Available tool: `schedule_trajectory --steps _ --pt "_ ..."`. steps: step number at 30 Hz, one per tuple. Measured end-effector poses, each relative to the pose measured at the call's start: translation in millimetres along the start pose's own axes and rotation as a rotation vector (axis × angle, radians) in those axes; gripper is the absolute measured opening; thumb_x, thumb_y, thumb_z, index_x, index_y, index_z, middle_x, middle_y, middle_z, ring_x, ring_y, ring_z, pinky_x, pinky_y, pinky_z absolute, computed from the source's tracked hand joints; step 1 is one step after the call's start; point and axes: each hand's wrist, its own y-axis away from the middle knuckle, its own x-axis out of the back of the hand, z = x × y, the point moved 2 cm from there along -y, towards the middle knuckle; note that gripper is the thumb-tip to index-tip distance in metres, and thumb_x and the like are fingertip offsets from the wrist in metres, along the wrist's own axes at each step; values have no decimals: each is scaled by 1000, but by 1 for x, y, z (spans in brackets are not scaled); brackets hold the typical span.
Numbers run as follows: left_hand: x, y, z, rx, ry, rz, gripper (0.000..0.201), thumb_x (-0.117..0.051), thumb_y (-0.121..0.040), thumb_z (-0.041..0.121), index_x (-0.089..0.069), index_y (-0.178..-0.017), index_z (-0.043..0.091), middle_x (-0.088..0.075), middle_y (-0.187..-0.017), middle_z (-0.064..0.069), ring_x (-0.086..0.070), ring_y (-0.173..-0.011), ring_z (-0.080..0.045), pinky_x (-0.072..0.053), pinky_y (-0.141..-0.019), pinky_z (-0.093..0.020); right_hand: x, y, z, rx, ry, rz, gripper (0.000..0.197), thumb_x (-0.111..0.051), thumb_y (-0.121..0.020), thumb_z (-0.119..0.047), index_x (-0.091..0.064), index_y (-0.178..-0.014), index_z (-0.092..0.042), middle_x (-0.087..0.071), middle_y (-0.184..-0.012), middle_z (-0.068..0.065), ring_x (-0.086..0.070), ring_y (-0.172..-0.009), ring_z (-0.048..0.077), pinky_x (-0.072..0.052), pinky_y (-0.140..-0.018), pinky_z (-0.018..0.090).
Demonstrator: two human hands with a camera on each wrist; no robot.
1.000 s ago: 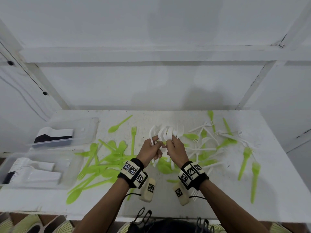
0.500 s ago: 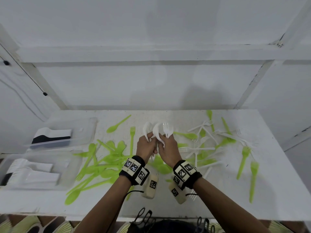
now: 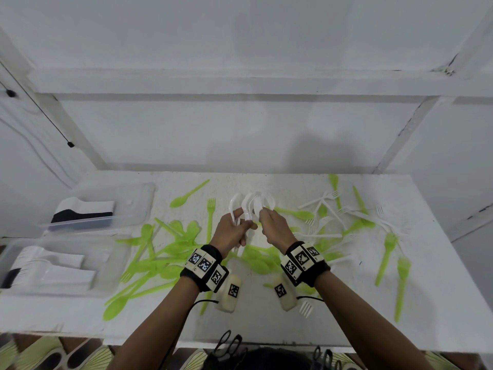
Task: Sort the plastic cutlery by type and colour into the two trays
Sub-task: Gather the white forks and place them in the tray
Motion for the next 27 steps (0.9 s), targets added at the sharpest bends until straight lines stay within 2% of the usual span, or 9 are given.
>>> schedule_trajectory --steps 2,5,8,10,14,17,20,23,27 --pt "-2 -1 0 16 37 5 15 -58 -97 5 -66 -104 15 -78 -94 -10 -48 -39 -15 -33 -37 -20 0 -2 -1 -12 17 17 40 -33 -98 -28 -59 -105 2 -62 -104 13 -53 -101 30 -40 -85 38" --pt "-5 -3 -2 19 72 5 11 -57 -98 4 -63 -104 11 -76 -86 -11 -48 -39 -14 -33 -37 -21 -3 -6 6 -46 127 34 31 -34 -105 -15 -52 -125 1 -48 -131 26 -45 -124 39 -36 -92 36" --pt "-13 -1 -3 13 3 -46 10 -55 -99 5 -62 -106 1 -56 -57 -5 -49 -38 -13 -32 -37 -23 -5 -6 6 -69 119 10 21 -33 -105 -15 -50 -102 -4 -51 -119 26 -44 -115 37 -31 -82 35" --pt "-18 3 -3 0 -50 -68 18 -50 -101 4 -63 -112 5 -51 -50 -3 -50 -37 -12 -33 -37 -21 -8 -6 2 -77 99 -32 26 -30 -104 -19 -45 -86 -9 -54 -109 21 -39 -120 34 -33 -93 39" --pt "-17 1 -3 -63 -218 -31 29 -48 -99 8 -70 -115 18 -56 -56 -2 -53 -38 -13 -37 -39 -19 -16 -11 7 -75 73 -57 54 -21 -95 -45 -62 -99 -10 -64 -113 11 -43 -126 31 -36 -102 40" --pt "-16 1 -2 -87 -186 -49 23 -55 -99 14 -69 -118 14 -56 -65 -8 -52 -40 -15 -36 -40 -20 -13 -4 -1 -58 45 -49 42 -25 -102 -32 -59 -95 -9 -65 -110 12 -53 -110 30 -39 -98 40" --pt "-15 2 -3 -101 -104 -28 22 -61 -99 14 -66 -119 5 -51 -64 -11 -46 -37 -16 -32 -39 -22 -6 0 -7 -67 -17 -16 38 -28 -104 -27 -54 -78 -15 -60 -87 3 -52 -90 25 -41 -82 35" --pt "-10 2 -6 -40 47 5 21 -70 -96 17 -62 -97 -3 -44 -51 0 -38 -35 -14 -24 -41 -24 -5 -3 -3 -92 -89 -29 33 -33 -100 -31 -51 -78 -15 -59 -86 10 -55 -86 28 -50 -79 43" --pt "-9 8 -6 -28 95 -5 12 -69 -97 23 -63 -88 29 -45 -46 5 -37 -36 -13 -25 -42 -25 -3 -3 4 -80 -123 -107 28 -36 -101 -23 -49 -78 -14 -56 -82 10 -60 -78 27 -58 -71 40"
